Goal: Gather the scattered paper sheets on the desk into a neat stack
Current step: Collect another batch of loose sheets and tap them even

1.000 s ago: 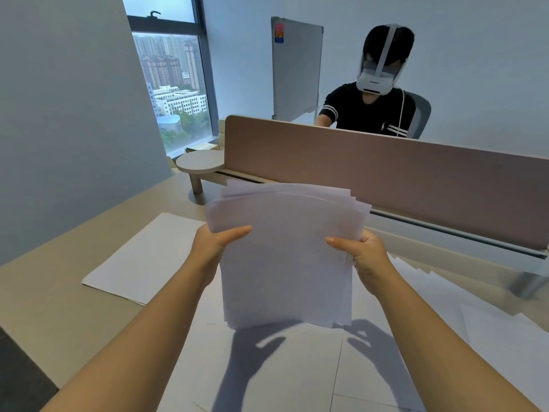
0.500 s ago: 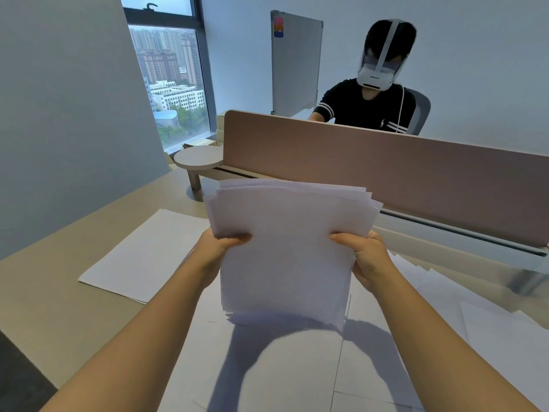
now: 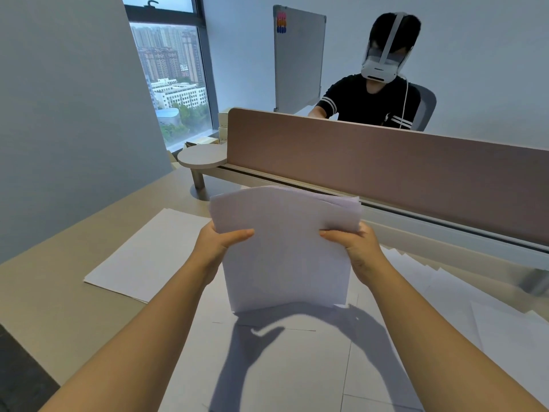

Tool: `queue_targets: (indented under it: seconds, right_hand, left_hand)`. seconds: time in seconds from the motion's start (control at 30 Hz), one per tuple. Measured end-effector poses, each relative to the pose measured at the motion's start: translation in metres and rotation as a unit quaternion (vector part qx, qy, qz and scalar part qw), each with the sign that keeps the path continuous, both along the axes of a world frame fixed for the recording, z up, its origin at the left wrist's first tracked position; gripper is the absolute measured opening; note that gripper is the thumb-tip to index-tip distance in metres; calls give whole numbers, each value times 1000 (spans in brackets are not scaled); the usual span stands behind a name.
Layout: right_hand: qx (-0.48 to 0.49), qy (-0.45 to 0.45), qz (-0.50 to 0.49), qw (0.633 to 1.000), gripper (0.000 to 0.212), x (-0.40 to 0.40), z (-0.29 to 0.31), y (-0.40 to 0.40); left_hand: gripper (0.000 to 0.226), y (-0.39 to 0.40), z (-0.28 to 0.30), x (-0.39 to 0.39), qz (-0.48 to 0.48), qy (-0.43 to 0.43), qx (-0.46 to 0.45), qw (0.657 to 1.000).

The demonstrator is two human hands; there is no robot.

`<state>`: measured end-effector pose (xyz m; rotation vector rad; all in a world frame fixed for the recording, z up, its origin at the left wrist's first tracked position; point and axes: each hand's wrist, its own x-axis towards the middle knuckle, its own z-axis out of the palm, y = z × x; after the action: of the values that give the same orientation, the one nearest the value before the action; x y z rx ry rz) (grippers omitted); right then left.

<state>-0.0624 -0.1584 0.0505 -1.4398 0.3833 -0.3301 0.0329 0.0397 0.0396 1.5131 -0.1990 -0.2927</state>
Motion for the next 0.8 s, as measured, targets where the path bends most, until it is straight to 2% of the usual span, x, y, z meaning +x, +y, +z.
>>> queue_targets:
  seconds: [0.13, 0.23, 0.3, 0.4, 0.47, 0.5, 0.6, 0.63, 0.7, 0.8]
  right_hand:
    - [1, -28, -13, 1000, 22, 7, 4, -4]
    - [-13, 3, -19, 1000, 18, 6, -11, -14]
    - [-14, 42, -24, 999, 18, 5, -30, -18]
    - [-3, 82, -44, 996, 18, 7, -48, -13]
    - [14, 76, -54, 996, 18, 11, -51, -10]
    - [23, 64, -56, 996, 18, 14, -50, -11]
    - [38, 47, -57, 997, 16, 18, -50, -16]
    - [38, 55, -56, 996, 14, 17, -54, -18]
    - [37, 91, -64, 993, 19, 13, -67, -19]
    - [49, 121, -77, 988, 30, 10, -87, -9]
  left_hand:
    - [40, -3, 4, 4, 1, -6, -9, 1000]
    - [55, 2, -11, 8, -12, -5, 5, 1000]
    - [57, 1, -29, 6, -29, 12, 20, 999]
    - [79, -3, -48, 3, -29, 39, 13, 999]
    - [91, -8, -54, 8, -23, 46, 3, 999]
    - [88, -10, -53, 11, -24, 47, 1, 999]
    - [52, -11, -51, 19, -37, 59, -9, 998]
    - [48, -9, -53, 20, -42, 67, -8, 997]
    - [57, -7, -66, 18, -34, 92, -2, 995]
    - [45, -11, -89, 9, -8, 122, -1, 993]
